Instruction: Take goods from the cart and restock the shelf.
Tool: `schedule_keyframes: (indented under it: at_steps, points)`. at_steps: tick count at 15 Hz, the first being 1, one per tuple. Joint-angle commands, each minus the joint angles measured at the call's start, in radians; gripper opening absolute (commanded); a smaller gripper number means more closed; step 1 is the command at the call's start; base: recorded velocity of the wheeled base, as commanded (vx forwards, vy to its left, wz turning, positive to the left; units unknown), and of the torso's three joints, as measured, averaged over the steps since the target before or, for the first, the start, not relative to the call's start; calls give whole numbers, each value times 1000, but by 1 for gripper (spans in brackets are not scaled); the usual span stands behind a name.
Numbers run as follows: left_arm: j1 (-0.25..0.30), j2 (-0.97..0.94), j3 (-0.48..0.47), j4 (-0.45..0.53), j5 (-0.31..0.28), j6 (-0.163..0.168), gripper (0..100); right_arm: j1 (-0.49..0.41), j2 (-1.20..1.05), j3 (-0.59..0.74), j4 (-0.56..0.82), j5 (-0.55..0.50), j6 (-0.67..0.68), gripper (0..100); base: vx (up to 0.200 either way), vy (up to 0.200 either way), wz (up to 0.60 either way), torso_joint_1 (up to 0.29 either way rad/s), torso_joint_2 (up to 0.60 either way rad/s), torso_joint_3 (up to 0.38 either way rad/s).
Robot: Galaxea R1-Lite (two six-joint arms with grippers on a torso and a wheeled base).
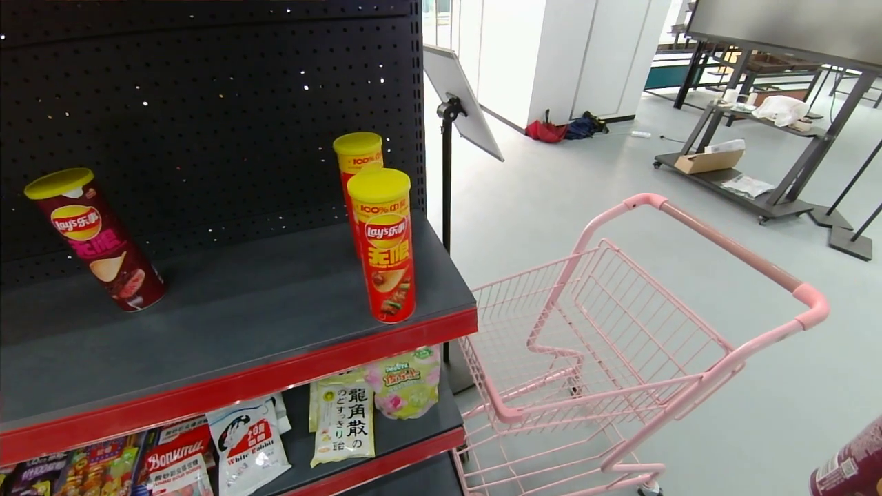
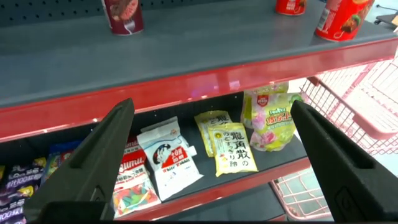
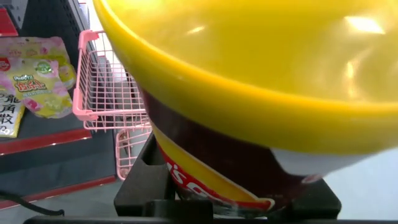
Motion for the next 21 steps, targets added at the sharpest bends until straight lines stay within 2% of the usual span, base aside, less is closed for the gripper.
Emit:
schedule_keyframes:
  at_steps: [1,4,7,16,21]
  points:
    - [0,1,0,0,0,0,100,0,5,4,-1,0,0,0,0,0,0,163,-369,-207]
    - [0,1,0,0,0,0,100,0,7,7,0,-1,-2,0,0,0,0,160,-360,-211]
    - [0,1,0,0,0,0,100,-3,-6,38,-9,-3,-63,0,0,0,0,80,-203,-98]
    - [0,1,0,0,0,0,100,0,-39,66,-1,-1,-65,0,0,0,600,7,-6,-5]
    - [0,1,0,0,0,1,100,8,-128,86,-3,80,3,0,0,0,0,0,0,0]
